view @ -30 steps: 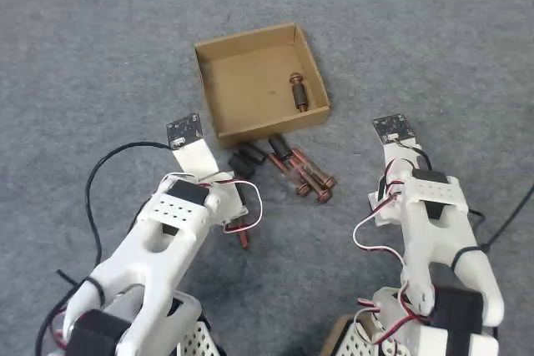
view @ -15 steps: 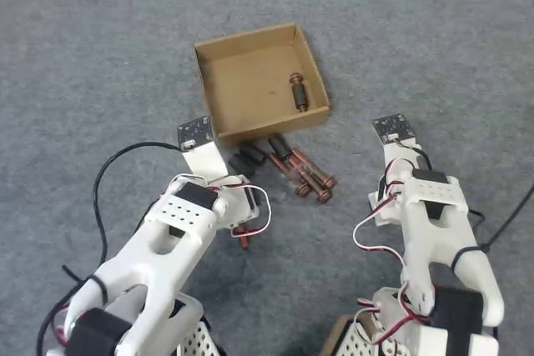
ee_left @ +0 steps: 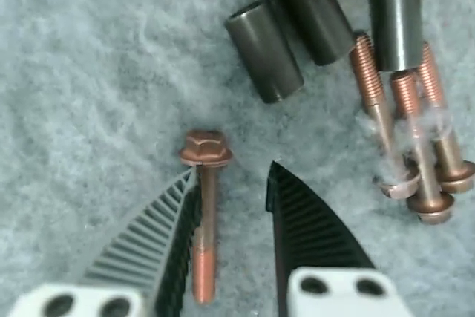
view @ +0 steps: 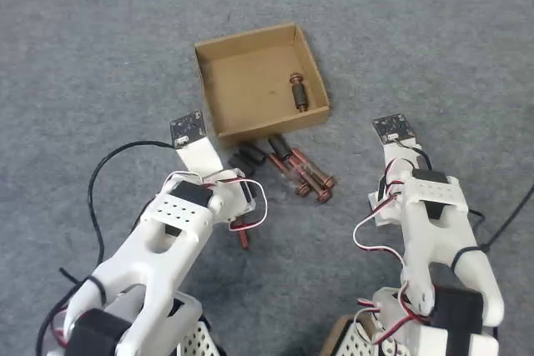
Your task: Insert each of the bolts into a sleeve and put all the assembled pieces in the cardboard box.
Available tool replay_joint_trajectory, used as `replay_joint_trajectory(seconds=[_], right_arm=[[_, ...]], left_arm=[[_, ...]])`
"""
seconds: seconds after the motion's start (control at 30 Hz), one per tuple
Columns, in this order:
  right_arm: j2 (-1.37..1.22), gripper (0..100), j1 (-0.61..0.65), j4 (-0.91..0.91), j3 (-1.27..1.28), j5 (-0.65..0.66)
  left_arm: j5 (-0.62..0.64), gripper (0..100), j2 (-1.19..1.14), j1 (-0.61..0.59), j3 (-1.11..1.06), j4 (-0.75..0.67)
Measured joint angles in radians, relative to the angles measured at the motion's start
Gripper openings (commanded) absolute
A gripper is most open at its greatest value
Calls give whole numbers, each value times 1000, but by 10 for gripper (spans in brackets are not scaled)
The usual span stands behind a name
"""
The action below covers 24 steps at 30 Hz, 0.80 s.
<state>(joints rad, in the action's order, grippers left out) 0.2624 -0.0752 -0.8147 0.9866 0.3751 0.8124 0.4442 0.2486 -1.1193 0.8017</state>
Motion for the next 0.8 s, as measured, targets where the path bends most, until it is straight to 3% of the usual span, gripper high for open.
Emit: replay_joint_trajectory(seconds=[0.37, 0.8], right_arm=[[0, 7, 0, 0, 0, 0], [0, 7, 0, 0, 0, 0]], left_arm=[[0, 137, -9, 0, 0, -8], [-5, 137, -242, -5, 92, 9]])
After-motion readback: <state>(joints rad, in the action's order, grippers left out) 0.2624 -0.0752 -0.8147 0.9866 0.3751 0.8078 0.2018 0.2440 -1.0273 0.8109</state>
